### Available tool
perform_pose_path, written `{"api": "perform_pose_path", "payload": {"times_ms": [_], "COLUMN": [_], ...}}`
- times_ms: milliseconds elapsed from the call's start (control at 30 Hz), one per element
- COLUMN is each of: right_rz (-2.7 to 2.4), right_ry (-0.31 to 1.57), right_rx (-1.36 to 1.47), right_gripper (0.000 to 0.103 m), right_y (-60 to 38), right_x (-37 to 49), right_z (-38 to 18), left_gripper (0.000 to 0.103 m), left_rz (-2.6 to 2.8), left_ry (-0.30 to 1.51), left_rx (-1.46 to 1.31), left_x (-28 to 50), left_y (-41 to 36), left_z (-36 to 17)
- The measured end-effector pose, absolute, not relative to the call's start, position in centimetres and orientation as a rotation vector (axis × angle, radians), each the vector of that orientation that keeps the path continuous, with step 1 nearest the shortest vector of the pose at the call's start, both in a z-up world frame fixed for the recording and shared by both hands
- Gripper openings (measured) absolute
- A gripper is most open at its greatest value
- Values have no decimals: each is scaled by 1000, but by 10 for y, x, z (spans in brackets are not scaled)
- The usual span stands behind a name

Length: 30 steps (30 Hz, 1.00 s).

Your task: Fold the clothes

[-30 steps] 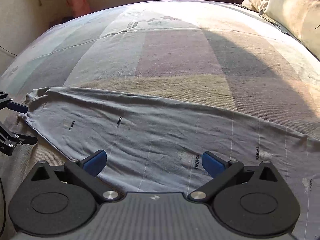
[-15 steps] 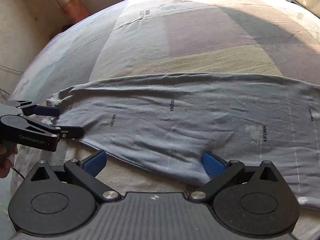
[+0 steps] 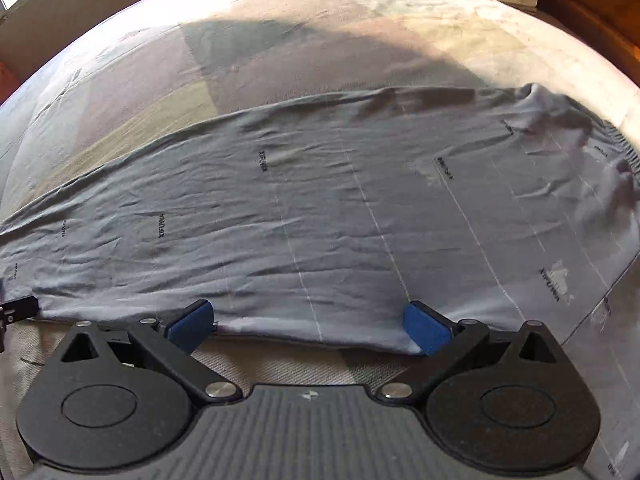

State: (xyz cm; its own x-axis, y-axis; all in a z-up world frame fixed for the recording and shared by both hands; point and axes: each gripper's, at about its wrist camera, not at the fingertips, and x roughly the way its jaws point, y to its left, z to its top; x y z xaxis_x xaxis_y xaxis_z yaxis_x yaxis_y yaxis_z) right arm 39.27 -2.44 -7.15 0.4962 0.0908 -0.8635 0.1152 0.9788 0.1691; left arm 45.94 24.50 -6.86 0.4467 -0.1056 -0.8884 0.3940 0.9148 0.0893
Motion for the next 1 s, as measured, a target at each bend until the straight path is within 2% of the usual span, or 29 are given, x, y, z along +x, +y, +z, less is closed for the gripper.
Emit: {"api": "perform_pose_path", "payload": {"times_ms": [167, 300, 400, 700, 1000], "right_rz": [171, 114, 95, 44, -8], "right_ry": [945, 877, 884, 913, 941], "right_rx": [158, 67, 81, 134, 187], "right_gripper": [103, 103, 103, 103, 103], "right_y": [-18, -67, -99, -195, -292], "right_x": [378, 378, 380, 387, 394], "right_z": [-42, -26, -34, -62, -90], "left_gripper": [95, 95, 95, 95, 95], "left_rz": [-331, -391, -458, -576, -547], "left_ry": [1066, 1056, 1038, 1058, 1095], "left_rx": [277, 275, 265, 57, 109], "left_x": [451, 448, 445, 453, 498], "left_y": [226, 188, 148, 17, -70], "left_z": [-39, -23, -18, -34, -77]}}
